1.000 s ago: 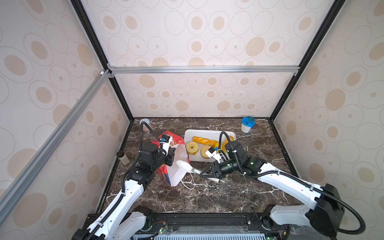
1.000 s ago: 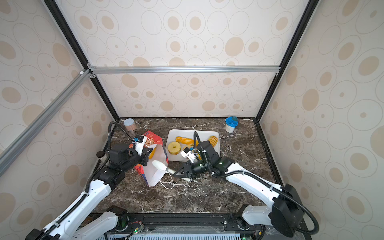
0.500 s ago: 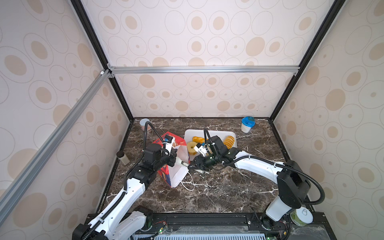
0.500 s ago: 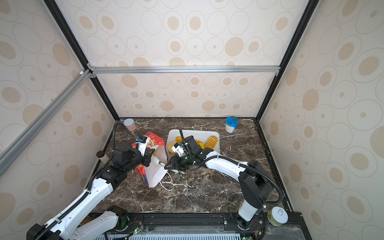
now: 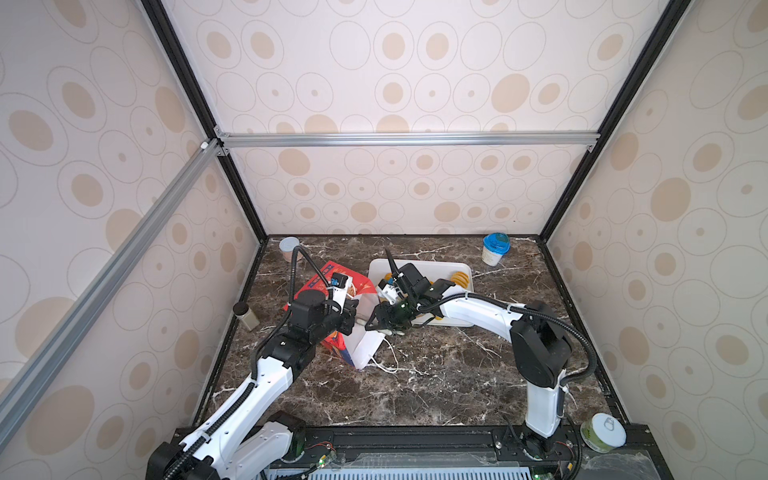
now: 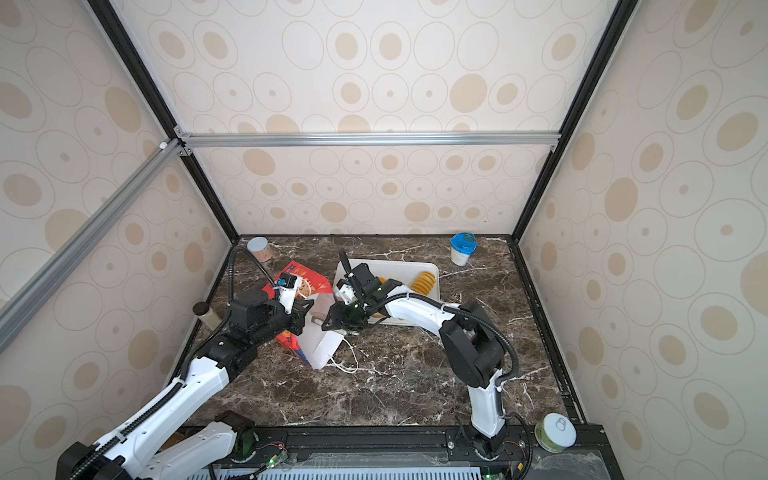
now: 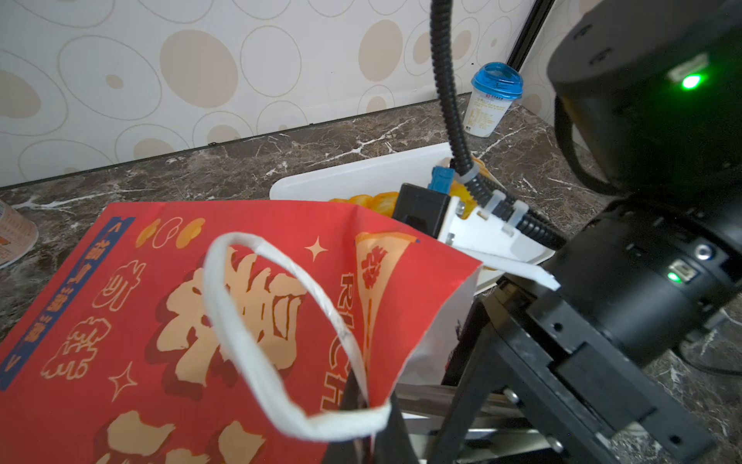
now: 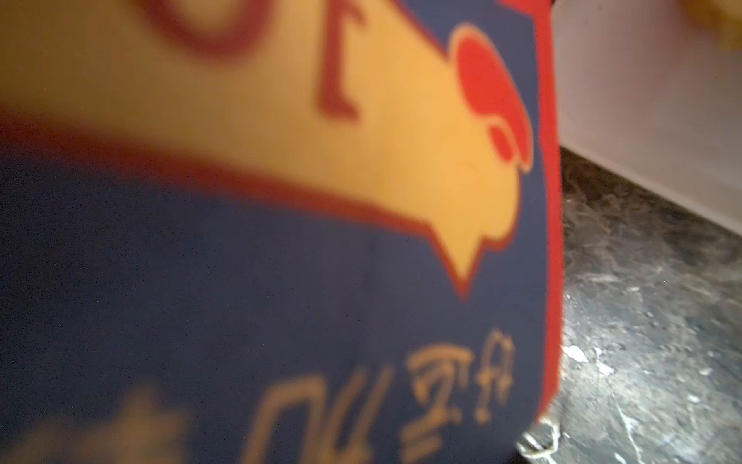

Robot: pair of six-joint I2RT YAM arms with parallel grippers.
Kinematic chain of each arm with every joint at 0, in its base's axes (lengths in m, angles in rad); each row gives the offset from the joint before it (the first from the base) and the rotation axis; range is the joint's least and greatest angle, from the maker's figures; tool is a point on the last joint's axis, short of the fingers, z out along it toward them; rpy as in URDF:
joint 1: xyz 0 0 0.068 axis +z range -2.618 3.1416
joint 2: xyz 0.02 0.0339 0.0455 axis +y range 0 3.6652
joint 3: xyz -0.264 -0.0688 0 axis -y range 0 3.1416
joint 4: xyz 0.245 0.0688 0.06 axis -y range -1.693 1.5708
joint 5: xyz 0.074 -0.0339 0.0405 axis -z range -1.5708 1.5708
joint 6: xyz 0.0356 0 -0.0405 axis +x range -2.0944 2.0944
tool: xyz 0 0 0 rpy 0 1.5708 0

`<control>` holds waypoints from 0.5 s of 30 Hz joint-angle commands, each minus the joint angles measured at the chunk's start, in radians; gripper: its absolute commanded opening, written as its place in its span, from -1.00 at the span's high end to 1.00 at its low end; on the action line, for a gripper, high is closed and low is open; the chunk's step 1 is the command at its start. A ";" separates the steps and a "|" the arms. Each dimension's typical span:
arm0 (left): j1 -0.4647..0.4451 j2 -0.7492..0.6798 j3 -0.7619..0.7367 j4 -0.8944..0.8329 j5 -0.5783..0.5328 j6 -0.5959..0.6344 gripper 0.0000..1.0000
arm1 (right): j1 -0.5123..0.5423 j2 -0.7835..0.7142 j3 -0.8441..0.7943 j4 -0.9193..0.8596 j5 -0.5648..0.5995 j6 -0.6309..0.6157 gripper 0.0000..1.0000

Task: Take the fake bread out of the paper bag
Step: 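Move the tongs with the right gripper into the red bag opening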

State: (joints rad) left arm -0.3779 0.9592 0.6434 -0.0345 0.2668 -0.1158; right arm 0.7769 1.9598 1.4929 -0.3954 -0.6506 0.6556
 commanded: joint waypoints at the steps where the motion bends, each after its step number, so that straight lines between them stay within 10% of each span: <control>1: -0.007 0.000 -0.005 0.072 0.042 -0.017 1.00 | -0.003 0.044 0.068 -0.038 0.002 -0.044 -0.08; 15: -0.008 -0.018 -0.038 0.023 0.063 -0.012 1.00 | 0.008 0.212 0.253 -0.004 -0.050 -0.016 -0.08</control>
State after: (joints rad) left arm -0.3763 0.9600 0.5991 0.0002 0.2661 -0.1333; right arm 0.7795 2.1384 1.6966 -0.4351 -0.6918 0.6315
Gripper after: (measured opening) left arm 0.047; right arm 0.541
